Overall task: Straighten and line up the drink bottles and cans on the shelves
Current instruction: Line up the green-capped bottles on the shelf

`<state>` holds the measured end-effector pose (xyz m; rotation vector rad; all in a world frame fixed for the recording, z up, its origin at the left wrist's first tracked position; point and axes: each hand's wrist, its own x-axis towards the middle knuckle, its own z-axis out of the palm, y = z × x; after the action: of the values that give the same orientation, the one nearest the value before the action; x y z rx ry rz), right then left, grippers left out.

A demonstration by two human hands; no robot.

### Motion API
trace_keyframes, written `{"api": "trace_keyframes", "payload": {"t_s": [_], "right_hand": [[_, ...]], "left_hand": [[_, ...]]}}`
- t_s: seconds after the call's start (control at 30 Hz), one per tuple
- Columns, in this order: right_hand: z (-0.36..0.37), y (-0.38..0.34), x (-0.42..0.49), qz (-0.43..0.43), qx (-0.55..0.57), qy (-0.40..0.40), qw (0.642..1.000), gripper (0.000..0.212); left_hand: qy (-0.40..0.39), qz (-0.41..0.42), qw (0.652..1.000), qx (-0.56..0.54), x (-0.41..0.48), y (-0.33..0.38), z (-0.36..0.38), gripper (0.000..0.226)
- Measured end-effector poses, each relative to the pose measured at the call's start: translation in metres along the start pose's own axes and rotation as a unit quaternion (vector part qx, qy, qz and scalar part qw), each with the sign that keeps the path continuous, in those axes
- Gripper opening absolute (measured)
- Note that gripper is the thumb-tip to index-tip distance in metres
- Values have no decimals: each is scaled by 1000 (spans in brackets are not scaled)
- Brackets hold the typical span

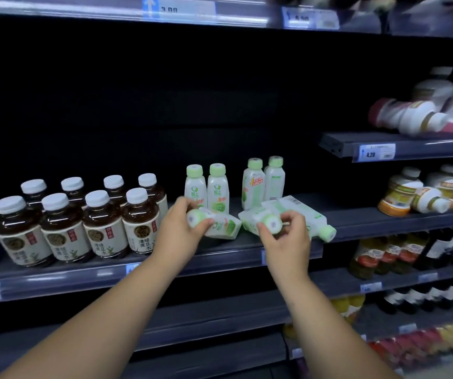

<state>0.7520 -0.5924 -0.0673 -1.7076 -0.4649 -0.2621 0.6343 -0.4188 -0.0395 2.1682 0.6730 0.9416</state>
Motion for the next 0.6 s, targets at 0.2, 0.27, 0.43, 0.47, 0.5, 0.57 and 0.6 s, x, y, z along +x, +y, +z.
{"api": "trace_keyframes", "payload": {"t_s": [0.2,0.27,0.43,0.47,0.5,0.57,0.6], "right_hand": [[-5,-38,65,-66,-31,-152,986,33],[1,-44,85,-81,-38,-222,971,29],[29,-44,117,-86,-50,-354,930,16],[33,-43,120,-90,-48,-362,926,14],[37,-42,123,-93,-45,-370,923,12],[44,-41,125,-81,-20,-388,918,12],[48,-42,126,-72,-7,-397,915,14]], "left_hand": [[-2,24,1000,17,36,30,-4,40],[-13,38,998,37,49,36,-2,38],[-65,22,994,88,70,35,-4,24],[-75,14,994,84,71,36,-7,22],[-83,6,993,82,73,37,-11,21],[-112,3,990,88,76,40,-20,22],[-130,6,987,96,78,42,-25,23]]}}
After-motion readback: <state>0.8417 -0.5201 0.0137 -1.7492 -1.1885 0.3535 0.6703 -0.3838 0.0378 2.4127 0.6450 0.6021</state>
